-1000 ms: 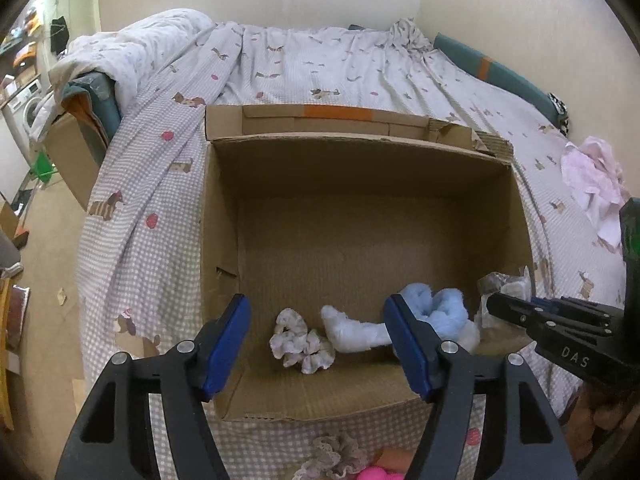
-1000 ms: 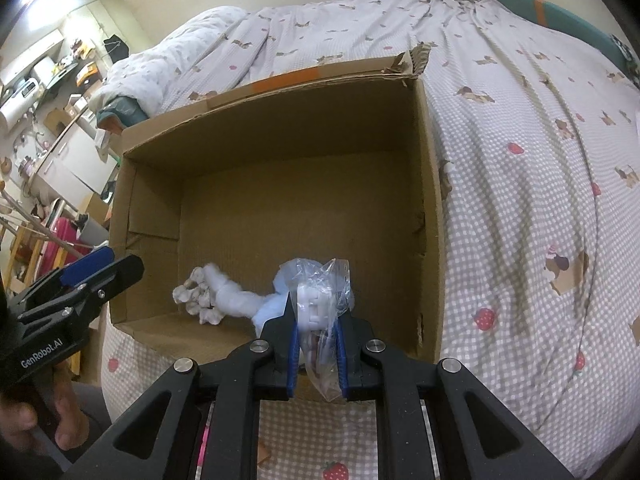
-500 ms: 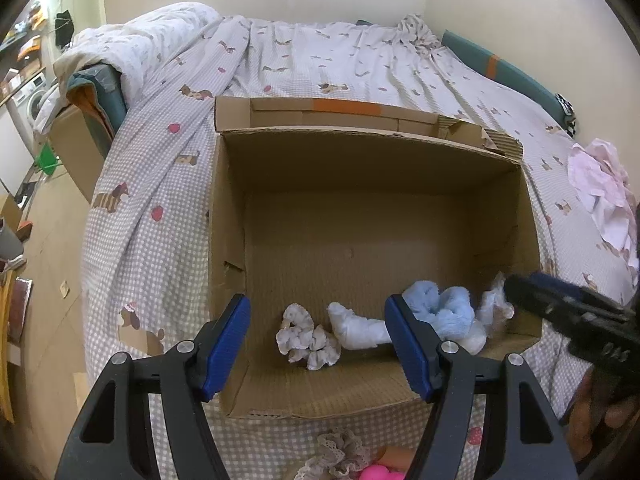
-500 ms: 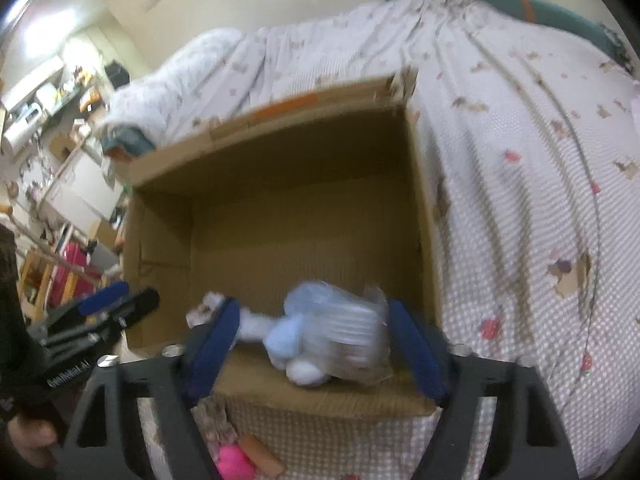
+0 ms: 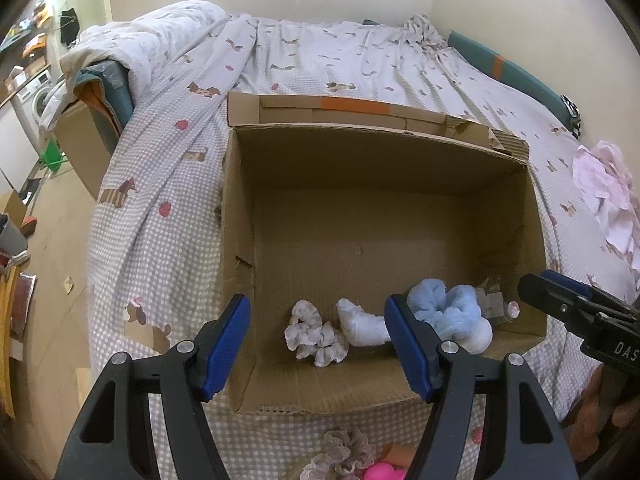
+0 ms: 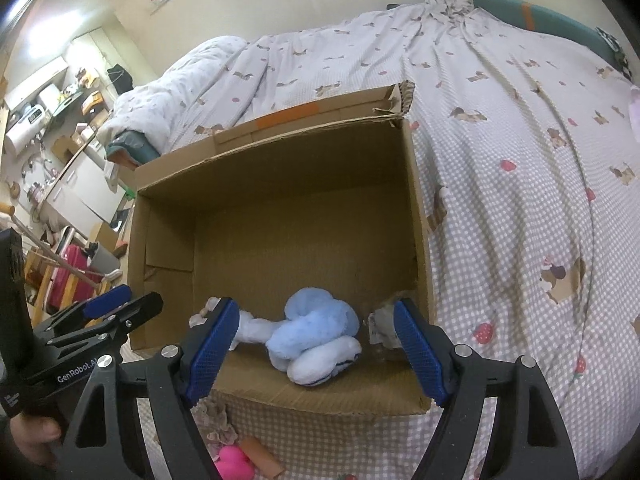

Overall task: Organize soft objects
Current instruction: 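Withdraw both tools from the box toward the remaining items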

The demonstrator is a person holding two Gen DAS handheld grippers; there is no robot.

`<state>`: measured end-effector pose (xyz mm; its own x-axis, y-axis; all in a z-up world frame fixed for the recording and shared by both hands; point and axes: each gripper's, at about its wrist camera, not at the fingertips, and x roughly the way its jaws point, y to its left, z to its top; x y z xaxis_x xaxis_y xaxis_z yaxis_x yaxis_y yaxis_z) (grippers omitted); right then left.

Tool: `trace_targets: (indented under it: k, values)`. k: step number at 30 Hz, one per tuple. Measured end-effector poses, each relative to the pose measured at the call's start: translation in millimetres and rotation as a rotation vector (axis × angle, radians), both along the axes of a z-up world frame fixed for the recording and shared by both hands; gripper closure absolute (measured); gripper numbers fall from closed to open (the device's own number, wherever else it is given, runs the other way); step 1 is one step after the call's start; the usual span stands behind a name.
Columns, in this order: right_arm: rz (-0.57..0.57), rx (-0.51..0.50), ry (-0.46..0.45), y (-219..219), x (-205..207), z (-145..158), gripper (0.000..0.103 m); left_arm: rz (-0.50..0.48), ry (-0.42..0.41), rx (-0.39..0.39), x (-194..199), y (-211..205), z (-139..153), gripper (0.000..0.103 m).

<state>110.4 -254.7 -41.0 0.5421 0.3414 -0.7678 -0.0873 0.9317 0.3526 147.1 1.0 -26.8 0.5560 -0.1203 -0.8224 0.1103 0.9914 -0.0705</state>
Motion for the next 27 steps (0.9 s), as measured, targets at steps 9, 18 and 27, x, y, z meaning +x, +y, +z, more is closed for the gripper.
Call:
trace_targets:
  k: [9, 18, 27]
  values:
    - [0.017, -0.007, -0.001, 6, -10, 3, 0.019, 0.038, -0.005, -0.007, -13, 11, 9, 0.036]
    - [0.042, -0.039, -0.026, 17, -32, 16, 0.019, 0.057, -0.007, -0.013, -38, 24, 19, 0.036]
    - [0.038, -0.005, -0.010, 9, -56, 20, 0.019, 0.100, 0.003, -0.019, -68, 36, 19, 0.036]
